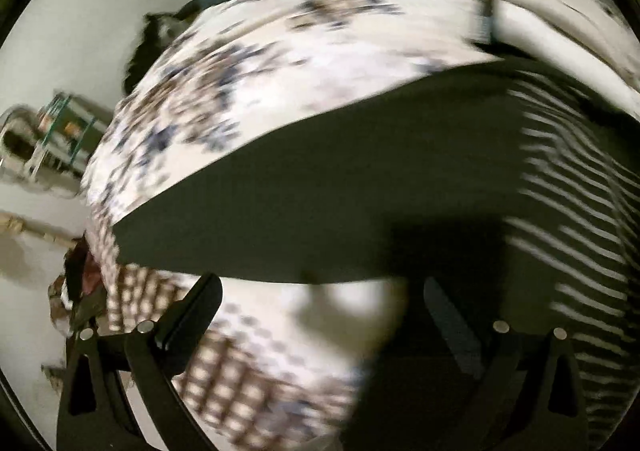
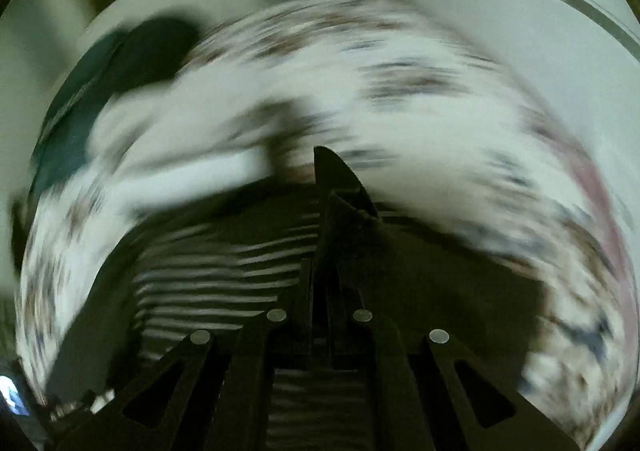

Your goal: Fold small clothes

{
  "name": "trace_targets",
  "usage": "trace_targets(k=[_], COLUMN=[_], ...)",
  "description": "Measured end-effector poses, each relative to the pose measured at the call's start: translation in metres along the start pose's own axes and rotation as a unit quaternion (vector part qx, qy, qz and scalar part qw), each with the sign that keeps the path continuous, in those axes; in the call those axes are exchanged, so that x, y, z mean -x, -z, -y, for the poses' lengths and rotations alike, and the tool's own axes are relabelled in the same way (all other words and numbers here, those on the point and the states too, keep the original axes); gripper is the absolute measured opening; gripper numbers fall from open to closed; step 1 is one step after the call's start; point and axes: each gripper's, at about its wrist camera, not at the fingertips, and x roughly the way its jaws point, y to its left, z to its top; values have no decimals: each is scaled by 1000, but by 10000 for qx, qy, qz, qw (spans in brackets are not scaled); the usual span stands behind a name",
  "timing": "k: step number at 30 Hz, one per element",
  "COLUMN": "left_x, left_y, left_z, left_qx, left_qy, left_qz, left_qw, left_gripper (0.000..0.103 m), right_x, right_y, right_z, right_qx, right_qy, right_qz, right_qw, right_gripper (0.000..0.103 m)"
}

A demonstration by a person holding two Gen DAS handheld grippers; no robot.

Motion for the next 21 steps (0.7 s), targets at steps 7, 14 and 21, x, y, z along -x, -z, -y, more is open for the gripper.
trace_targets(k=[7,14,21], left_x=[-51,-88,-120], left_y=[7,15,48], left_z=[-106,-176,-278], left_qx=[820,1621,3557], left_qy=[-355,126,1037], left_qz=[-368,-740,-982], left_qw=[9953,9839,9236], left_gripper=[103,103,103], right_x=[-101,-120,-78], right_y=[46,65,72], right_z=[-212,-238,-171], right_qx=[1905,1592,129], right_qy=[-114,-270,-564], right_qz=[-645,-1484,-1781], right_qw=[9795,9757,9823], right_gripper=[4,18,59])
